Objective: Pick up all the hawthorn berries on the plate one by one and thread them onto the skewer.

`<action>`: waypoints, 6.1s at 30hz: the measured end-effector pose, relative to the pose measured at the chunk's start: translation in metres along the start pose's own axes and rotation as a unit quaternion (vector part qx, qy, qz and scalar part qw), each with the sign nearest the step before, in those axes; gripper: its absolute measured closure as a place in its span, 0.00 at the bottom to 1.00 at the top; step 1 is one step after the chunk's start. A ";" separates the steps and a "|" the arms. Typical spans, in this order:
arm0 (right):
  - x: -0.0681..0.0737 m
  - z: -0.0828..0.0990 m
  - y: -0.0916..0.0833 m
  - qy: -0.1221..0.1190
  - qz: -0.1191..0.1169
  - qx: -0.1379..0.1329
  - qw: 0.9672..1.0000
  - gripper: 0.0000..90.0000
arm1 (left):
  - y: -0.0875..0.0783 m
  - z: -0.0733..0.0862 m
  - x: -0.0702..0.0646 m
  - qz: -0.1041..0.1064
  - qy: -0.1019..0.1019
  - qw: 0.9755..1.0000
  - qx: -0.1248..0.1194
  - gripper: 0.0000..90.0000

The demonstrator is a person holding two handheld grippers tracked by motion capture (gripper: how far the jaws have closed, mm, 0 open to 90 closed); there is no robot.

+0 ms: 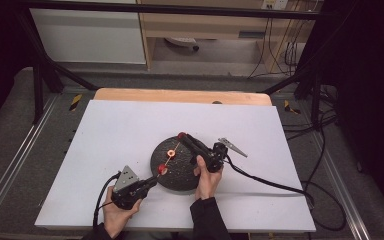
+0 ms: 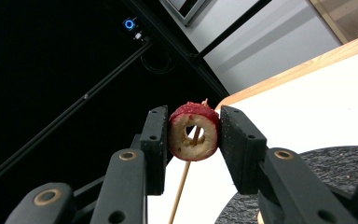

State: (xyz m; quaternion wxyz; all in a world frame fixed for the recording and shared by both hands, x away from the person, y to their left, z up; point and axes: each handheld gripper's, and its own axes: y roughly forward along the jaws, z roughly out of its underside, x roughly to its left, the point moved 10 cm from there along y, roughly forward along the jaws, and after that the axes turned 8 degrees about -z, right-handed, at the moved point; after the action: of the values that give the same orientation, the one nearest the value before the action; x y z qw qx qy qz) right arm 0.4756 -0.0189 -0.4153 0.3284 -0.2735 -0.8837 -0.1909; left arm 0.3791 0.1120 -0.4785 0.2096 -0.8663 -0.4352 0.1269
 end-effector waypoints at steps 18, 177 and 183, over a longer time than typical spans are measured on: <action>0.003 -0.002 -0.002 0.007 -0.004 -0.002 1.000 0.71 | 0.001 -0.009 -0.002 -0.010 0.002 1.000 -0.021 0.99; -0.063 0.073 0.055 -0.163 0.165 0.575 0.785 0.67 | -0.045 0.026 0.079 -0.005 -0.005 0.998 0.055 0.99; -0.064 0.072 0.055 -0.161 0.171 0.575 0.784 0.69 | -0.045 0.026 0.079 -0.004 -0.005 0.998 0.056 0.99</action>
State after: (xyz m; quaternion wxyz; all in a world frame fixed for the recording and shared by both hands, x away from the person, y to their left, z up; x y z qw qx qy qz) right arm 0.5154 0.0380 -0.5019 0.3053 -0.2070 -0.8086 0.4584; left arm 0.3832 0.2064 -0.4831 0.2564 -0.8508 -0.4320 0.1542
